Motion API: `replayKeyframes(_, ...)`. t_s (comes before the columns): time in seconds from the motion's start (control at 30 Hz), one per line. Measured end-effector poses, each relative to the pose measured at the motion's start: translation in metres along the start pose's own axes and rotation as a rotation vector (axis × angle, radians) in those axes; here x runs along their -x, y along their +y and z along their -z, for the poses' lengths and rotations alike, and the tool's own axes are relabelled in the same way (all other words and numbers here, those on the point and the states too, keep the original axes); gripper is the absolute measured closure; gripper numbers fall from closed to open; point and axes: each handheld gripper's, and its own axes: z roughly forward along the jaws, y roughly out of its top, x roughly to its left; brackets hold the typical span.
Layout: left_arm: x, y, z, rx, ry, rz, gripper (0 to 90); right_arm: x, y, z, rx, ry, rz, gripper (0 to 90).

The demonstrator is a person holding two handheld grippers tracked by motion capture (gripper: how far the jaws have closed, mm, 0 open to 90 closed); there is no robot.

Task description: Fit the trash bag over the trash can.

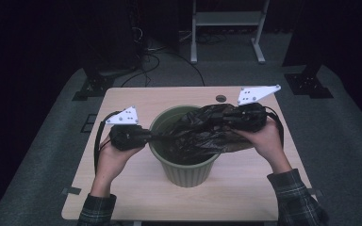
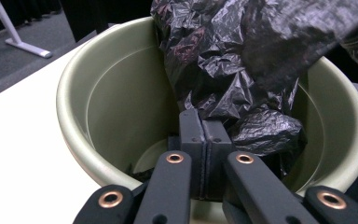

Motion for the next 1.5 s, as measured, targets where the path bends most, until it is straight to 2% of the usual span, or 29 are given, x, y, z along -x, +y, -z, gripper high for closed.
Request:
replayKeyframes(0.03,0.000,0.000,-0.001,0.002,0.000,-0.001,81.9,0.000,-0.001,-0.001,-0.004,0.008,-0.004,90.0)
replayKeyframes(0.1,0.001,0.000,0.001,0.020,0.001,0.003,63.7,0.000,-0.003,-0.002,-0.012,0.021,-0.008,90.0)
replayKeyframes(0.13,0.002,0.001,0.003,0.025,-0.009,-0.001,62.9,0.000,-0.004,-0.003,-0.016,0.021,-0.008,90.0)
replayKeyframes(0.2,0.003,0.004,0.008,0.049,-0.002,-0.002,51.5,0.000,-0.005,-0.005,-0.022,0.028,-0.010,90.0)
replayKeyframes(0.33,0.006,0.013,0.019,0.090,0.006,-0.022,39.1,-0.001,-0.006,-0.011,-0.043,0.035,-0.010,90.0)
replayKeyframes(0.47,0.011,0.025,0.028,0.122,0.012,-0.045,30.9,-0.002,-0.009,-0.017,-0.053,0.045,-0.014,90.0)
replayKeyframes(0.63,0.014,0.040,0.037,0.151,0.025,-0.067,27.3,-0.003,-0.012,-0.024,-0.066,0.055,-0.019,90.0)
replayKeyframes(0.77,0.019,0.055,0.033,0.158,0.008,-0.088,27.0,-0.003,-0.013,-0.028,-0.069,0.058,-0.022,90.0)
replayKeyframes(1.3,0.047,0.099,-0.016,0.135,-0.087,-0.151,25.2,-0.002,-0.013,-0.031,-0.077,0.045,-0.037,90.0)
replayKeyframes(1.4,0.052,0.102,-0.025,0.118,-0.101,-0.160,25.2,-0.002,-0.013,-0.032,-0.077,0.045,-0.038,90.0)
replayKeyframes(1.5,0.054,0.101,-0.034,0.088,-0.096,-0.169,25.2,-0.002,-0.013,-0.032,-0.078,0.045,-0.040,90.0)
